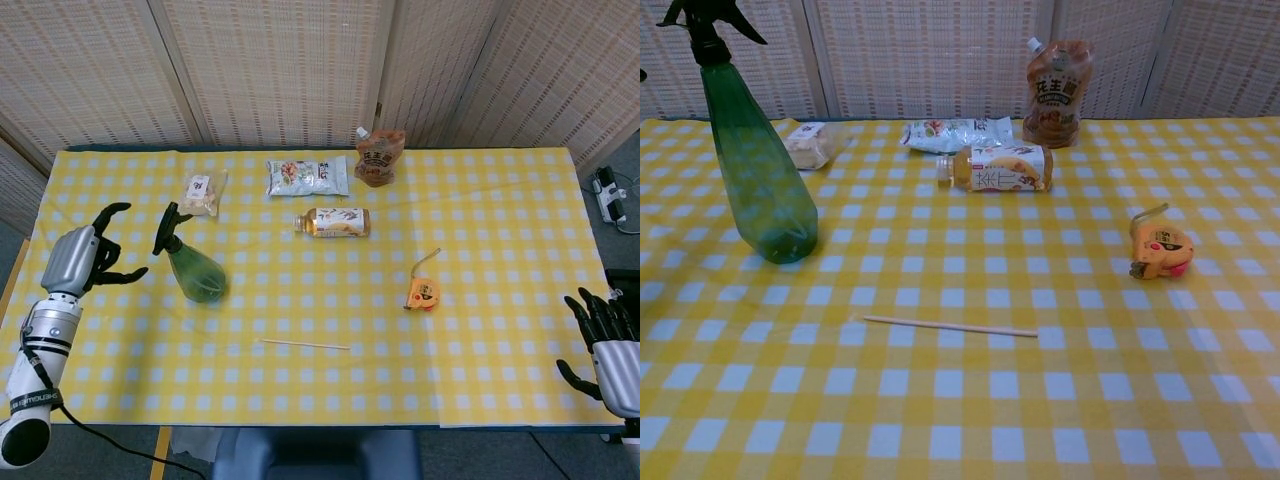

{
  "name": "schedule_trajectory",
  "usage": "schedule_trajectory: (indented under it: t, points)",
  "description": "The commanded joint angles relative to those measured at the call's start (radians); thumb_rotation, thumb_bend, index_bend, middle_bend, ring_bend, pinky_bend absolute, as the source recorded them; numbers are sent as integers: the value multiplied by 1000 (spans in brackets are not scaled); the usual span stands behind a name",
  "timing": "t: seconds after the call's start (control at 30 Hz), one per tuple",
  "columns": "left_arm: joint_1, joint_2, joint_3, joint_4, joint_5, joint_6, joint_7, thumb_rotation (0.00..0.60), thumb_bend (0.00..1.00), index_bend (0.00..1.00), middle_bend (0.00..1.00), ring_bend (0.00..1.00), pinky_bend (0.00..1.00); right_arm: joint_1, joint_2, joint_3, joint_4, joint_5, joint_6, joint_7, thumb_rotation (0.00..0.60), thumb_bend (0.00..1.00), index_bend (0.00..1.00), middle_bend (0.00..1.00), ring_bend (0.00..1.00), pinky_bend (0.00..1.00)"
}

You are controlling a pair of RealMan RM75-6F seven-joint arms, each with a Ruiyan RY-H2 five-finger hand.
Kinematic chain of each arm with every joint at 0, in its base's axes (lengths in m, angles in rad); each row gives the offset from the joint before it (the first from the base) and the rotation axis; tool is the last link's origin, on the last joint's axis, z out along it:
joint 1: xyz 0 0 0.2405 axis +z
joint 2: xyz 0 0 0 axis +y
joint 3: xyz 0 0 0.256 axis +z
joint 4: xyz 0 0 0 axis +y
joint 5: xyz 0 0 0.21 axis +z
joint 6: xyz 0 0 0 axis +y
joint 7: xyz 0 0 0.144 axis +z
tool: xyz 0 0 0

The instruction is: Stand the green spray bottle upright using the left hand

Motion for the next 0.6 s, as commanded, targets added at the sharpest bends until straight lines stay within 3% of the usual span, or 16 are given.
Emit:
schedule_trajectory:
  t: [0.03, 0.1, 0.2, 0.3, 0.4, 0.53, 0.6]
  points:
    - [117, -33, 91, 109, 297, 169, -86, 600, 189, 259, 971, 946, 994, 0, -1, 0, 0, -1, 0, -2, 600, 308, 0, 0, 0, 0]
    - [164, -32, 153, 164, 429, 213, -122, 600, 186, 304, 805, 729, 830, 2, -3, -1, 0, -3, -4, -3, 600, 308, 0, 0, 0, 0]
    - [228, -51, 226, 251, 543, 282, -99, 600, 179, 308, 488, 367, 391, 9, -7, -6, 3, -15, -13, -2, 600, 308, 0, 0, 0, 0]
    - [305, -107, 286, 305, 577, 352, 17, 600, 171, 256, 278, 132, 100, 16, -19, -5, 14, -33, -9, 0, 600, 308, 0, 0, 0, 0]
    - [361, -155, 346, 300, 586, 357, 95, 600, 153, 181, 139, 14, 0, 21, -40, -2, 38, -59, 8, 6, 600, 308, 0, 0, 0, 0]
    - [384, -178, 382, 294, 577, 311, 163, 600, 141, 145, 54, 3, 0, 27, -52, -4, 52, -72, 9, 7, 600, 308, 0, 0, 0, 0]
    - [393, -183, 368, 280, 595, 344, 171, 600, 133, 120, 9, 0, 0, 27, -52, -7, 51, -74, 8, 4, 600, 309, 0, 0, 0, 0]
